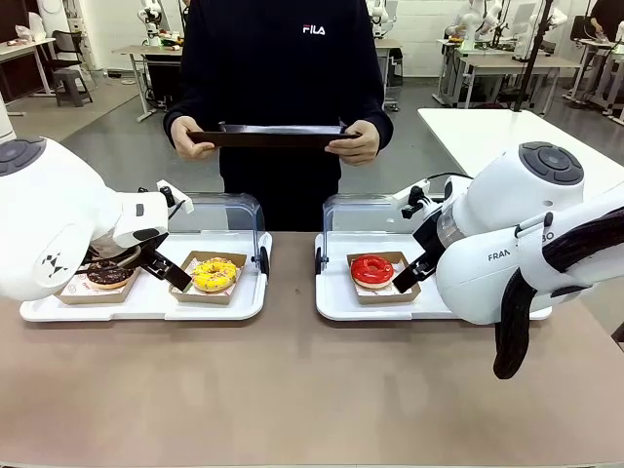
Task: Provide the desired donut to the person.
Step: Pick up and lift the Paper togo box containing the Donut pointed at by the person.
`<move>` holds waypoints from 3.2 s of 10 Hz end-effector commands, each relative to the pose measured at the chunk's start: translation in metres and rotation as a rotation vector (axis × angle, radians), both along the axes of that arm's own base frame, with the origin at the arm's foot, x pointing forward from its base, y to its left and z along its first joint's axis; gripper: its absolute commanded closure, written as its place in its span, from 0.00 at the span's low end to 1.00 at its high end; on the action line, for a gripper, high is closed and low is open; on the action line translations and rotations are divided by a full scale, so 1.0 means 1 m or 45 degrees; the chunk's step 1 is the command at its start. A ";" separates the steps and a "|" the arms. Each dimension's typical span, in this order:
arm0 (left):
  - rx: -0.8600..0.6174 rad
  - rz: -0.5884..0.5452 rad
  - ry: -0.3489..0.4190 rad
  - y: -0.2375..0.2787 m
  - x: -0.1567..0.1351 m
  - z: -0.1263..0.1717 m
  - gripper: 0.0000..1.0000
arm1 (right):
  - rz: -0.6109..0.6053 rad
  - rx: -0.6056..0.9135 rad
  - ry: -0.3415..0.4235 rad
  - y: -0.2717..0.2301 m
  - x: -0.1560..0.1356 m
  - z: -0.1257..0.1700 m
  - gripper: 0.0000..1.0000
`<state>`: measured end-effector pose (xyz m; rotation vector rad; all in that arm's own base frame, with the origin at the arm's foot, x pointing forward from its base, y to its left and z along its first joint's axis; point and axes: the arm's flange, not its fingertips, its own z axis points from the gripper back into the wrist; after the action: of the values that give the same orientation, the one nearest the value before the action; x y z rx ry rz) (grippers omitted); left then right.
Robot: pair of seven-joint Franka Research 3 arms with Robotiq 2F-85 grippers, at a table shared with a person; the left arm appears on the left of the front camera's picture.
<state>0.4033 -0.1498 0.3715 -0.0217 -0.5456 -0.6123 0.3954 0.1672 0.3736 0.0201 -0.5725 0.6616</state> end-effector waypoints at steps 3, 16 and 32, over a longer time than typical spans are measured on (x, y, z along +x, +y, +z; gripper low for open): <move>0.000 0.000 -0.001 0.000 0.000 0.000 0.00 | 0.000 0.001 0.000 0.000 0.000 0.000 0.00; -0.045 -0.043 0.022 0.008 -0.007 0.018 0.00 | 0.120 -0.028 0.021 -0.024 -0.006 0.034 0.00; -0.359 -0.332 -0.204 0.185 -0.142 0.107 0.00 | 0.583 0.466 -0.214 -0.227 -0.089 0.123 0.00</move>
<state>0.3184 0.0634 0.5345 -0.3214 -0.7996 -0.8061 0.3140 -0.0672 0.5162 0.4336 -0.8531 0.9787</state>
